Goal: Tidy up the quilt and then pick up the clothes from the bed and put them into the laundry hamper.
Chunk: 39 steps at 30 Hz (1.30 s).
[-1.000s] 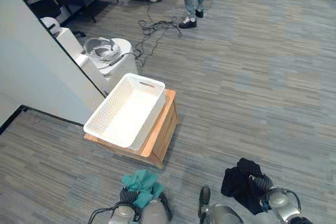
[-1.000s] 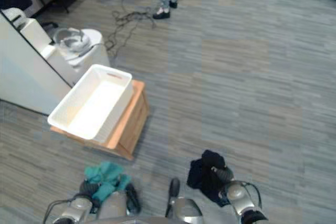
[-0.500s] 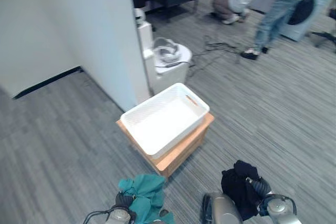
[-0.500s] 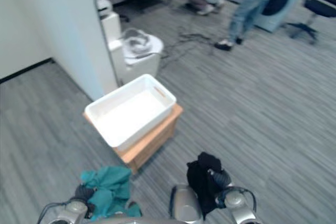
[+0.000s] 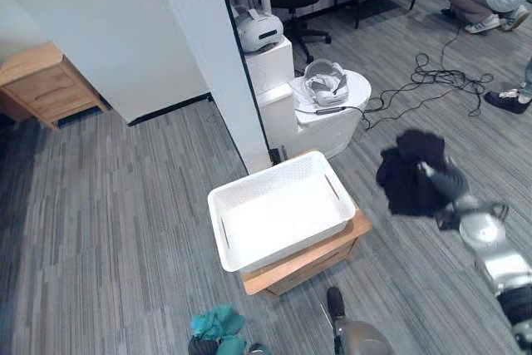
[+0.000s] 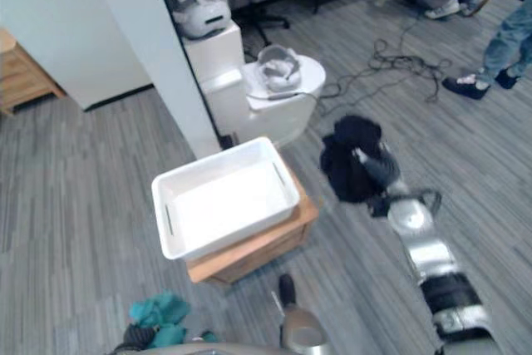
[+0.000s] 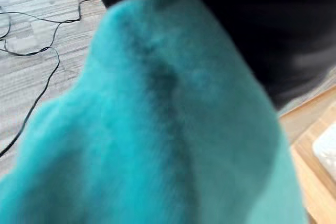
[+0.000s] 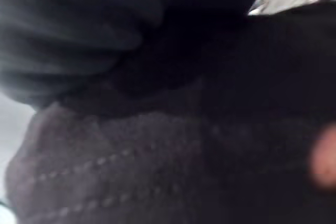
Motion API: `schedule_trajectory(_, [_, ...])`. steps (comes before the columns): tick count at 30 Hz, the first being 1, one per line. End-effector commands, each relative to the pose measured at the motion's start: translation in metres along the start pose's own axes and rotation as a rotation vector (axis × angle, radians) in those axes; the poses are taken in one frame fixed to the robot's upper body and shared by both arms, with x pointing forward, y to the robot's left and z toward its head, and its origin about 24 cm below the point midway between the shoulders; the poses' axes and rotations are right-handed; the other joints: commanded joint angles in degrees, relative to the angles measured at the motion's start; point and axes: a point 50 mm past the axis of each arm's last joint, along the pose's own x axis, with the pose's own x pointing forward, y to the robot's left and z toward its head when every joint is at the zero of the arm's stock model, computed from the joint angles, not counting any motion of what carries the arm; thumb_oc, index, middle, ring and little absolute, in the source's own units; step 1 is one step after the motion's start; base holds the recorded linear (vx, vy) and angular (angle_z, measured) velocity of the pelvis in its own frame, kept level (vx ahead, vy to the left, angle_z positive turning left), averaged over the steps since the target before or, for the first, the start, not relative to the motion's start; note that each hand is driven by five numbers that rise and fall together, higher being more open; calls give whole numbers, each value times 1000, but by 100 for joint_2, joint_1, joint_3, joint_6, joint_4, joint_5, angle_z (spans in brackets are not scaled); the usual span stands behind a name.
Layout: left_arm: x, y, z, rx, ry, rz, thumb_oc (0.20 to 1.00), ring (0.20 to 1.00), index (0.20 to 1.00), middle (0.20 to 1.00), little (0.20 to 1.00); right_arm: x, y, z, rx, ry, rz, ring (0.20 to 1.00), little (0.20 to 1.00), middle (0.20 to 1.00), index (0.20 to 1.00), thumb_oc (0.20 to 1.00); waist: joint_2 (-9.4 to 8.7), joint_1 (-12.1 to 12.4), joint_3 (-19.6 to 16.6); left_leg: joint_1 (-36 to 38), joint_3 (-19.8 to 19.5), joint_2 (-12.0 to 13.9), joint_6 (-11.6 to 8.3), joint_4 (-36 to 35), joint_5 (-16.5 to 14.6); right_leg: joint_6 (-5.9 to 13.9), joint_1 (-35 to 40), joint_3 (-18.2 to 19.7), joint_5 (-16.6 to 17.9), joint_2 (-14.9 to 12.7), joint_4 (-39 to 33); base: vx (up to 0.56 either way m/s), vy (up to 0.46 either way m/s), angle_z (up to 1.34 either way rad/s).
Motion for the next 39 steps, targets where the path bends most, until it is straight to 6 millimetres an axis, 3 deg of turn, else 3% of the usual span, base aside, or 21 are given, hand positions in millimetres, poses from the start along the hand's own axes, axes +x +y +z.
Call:
schedule_trajectory(1, [5, 27, 17, 1, -65, 74, 200, 200, 200, 200, 200, 14, -2, 54, 84, -289, 12, 200, 200, 200, 200, 200, -298, 7, 62, -47, 383, 139, -64, -36, -194, 597, 560, 18, -1300, -488, 48, 34, -131, 89])
schedule_trajectory(4, [4, 19, 14, 40, -62, 42, 200, 200, 200, 200, 200, 16, 3, 72, 102, -360, 37, 200, 200, 200, 200, 200, -274, 32, 154, -436, 676, -238, 86, 204, -489, 472, 675, -302, -1372, -504, 105, 50, -162, 96])
schedule_trajectory(6, [1, 12, 7, 24, -49, 21, 200, 200, 200, 200, 200, 17, 6, 82, 130, -403, 46, 200, 200, 200, 200, 200, -167, -10, 55, -270, 954, -248, 100, -178, -525, 511, 683, -516, -1384, -493, 32, 95, -7, 65])
schedule_trajectory(11, [-2, 10, -12, 41, 8, 8, 200, 200, 200, 200, 200, 20, 15, 86, 143, -416, 62, 200, 200, 200, 200, 200, -58, 48, -5, -129, 839, -292, 57, -483, -374, 516, 670, -681, -1397, -500, 103, 89, -1, 22])
schedule_trajectory(15, [-4, 12, -21, 36, 38, 14, 200, 200, 200, 200, 200, 24, 28, 67, 130, -319, 101, 200, 200, 200, 200, 200, 9, 114, -9, 11, 811, -286, 27, -695, -272, 539, 725, -780, -1390, -486, 80, 55, -4, 12])
schedule_trajectory(17, [-4, 14, -19, 31, 26, 26, 200, 200, 200, 200, 200, 24, 31, 48, 113, -230, 91, 200, 200, 200, 200, 200, 41, 145, 18, -9, 779, -276, 9, -705, -261, 541, 716, -818, -1387, -501, 82, 26, -9, 12])
schedule_trajectory(18, [-3, 18, -12, 0, -1, 42, 200, 200, 200, 200, 200, 22, 35, 23, 96, -116, 87, 200, 200, 200, 200, 200, 64, 172, 31, -23, 726, -267, 3, -705, -254, 539, 731, -857, -1391, -505, 63, 23, -11, 10])
schedule_trajectory(19, [-3, 18, -13, -1, -1, 42, 200, 200, 200, 200, 200, 22, 35, 23, 97, -117, 87, 200, 200, 200, 200, 200, 62, 167, 32, -22, 724, -267, 3, -705, -254, 539, 735, -860, -1391, -505, 62, 40, -30, 15])
schedule_trajectory(20, [-2, 25, 6, -60, -92, 67, 200, 200, 200, 200, 200, 17, 42, -5, 58, 14, 89, 272, 272, 272, 272, 272, 77, 209, 61, 17, 669, -272, -5, -705, -255, 547, 819, -904, -1403, -519, 39, 18, -20, 14])
schedule_trajectory(21, [-2, 25, 6, -60, -92, 67, 200, 200, 200, 200, 200, 17, 42, -5, 58, 13, 90, 523, 523, 523, 523, 523, 78, 209, 51, -1, 670, -267, -5, -705, -245, 542, 802, -903, -1391, -514, 35, 22, -30, 11])
schedule_trajectory(22, [-2, 29, 17, -70, -139, 76, 200, 200, 200, 200, 200, 16, 44, -14, 35, 54, 94, 1000, 1000, 1000, 1000, 1000, 85, 233, 45, -6, 649, -267, -8, -705, -244, 544, 812, -925, -1385, -518, 26, 0, -20, 7])
schedule_trajectory(23, [-3, 34, 33, -93, -212, 93, 200, 200, 200, 200, 200, 15, 46, -23, -11, 99, 85, 1000, 1000, 1000, 1000, 1000, 93, 252, 46, 8, 623, -269, -12, -705, -249, 547, 834, -941, -1389, -524, 20, 6, -29, 6])
schedule_trajectory(24, [-8, 45, 69, -118, -375, 122, 200, 200, 200, 200, 200, 14, 47, -35, -85, 150, 70, 1000, 1000, 1000, 1000, 1000, 98, 280, 55, 38, 582, -277, -17, -705, -264, 556, 888, -969, -1409, -540, 14, -1, -24, 4])
schedule_trajectory(26, [-19, 58, 103, -104, -541, 152, 200, 200, 200, 200, 200, 14, 44, -37, -209, 157, 63, 1000, 1000, 1000, 1000, 1000, 91, 293, 56, 36, 532, -272, -19, -705, -266, 557, 911, -991, -1417, -554, 16, -11, -16, 5])
schedule_trajectory(27, [-19, 59, 103, -104, -541, 153, 200, 200, 200, 200, 200, 14, 44, -37, -209, 157, 63, 1000, 1000, 1000, 1000, 1000, 92, 294, 46, 18, 533, -268, -18, -705, -253, 552, 894, -990, -1401, -549, 11, -15, -10, 15])
schedule_trajectory(28, [-38, 74, 137, -71, -725, 194, 200, 200, 200, 200, 200, 13, 36, -33, -373, 116, 48, 1000, 1000, 1000, 1000, 1000, 70, 285, 32, 48, 500, -271, -23, -705, -285, 574, 927, -996, -1419, -568, 19, -17, -8, 15])
schedule_trajectory(29, [-38, 74, 137, -70, -724, 194, 200, 200, 200, 200, 200, 12, 36, -33, -373, 116, 48, 1000, 1000, 1000, 1000, 1000, 70, 288, 22, 30, 501, -267, -21, -705, -269, 568, 911, -995, -1400, -563, 13, -18, -3, 12])
schedule_trajectory(30, [-60, 88, 163, -33, -893, 236, 200, 200, 200, 200, 200, 4, 29, -34, -509, 92, 28, 1000, 1000, 1000, 1000, 1000, 50, 251, 6, 67, 482, -268, -18, -705, -309, 585, 938, -985, -1424, -574, 25, -31, 2, 1])
schedule_trajectory(34, [-92, 103, 192, 31, -1093, 301, 200, 200, 200, 200, 200, -14, 20, -43, -662, 90, -13, 1000, 1000, 1000, 1000, 1000, 23, 176, -47, 122, 494, -266, -8, -705, -358, 594, 957, -938, -1431, -573, 28, -4, 0, -1])
schedule_trajectory(36, [-139, 113, 224, 62, -1351, 325, 200, 200, 200, 200, 200, -53, 5, -68, -773, 191, -36, 1000, 1000, 1000, 1000, 1000, -7, -73, -119, 242, 606, -257, 1, -705, -413, 606, 967, -812, -1433, -567, 40, 6, 2, -4])
schedule_trajectory(39, [-156, 112, 235, 10, -1445, 301, 200, 200, 200, 200, 200, -73, 2, -80, -741, 266, -64, 1000, 1000, 1000, 1000, 1000, -16, -213, -159, 275, 698, -251, 14, -705, -411, 600, 926, -696, -1401, -555, 41, 13, 11, -21])
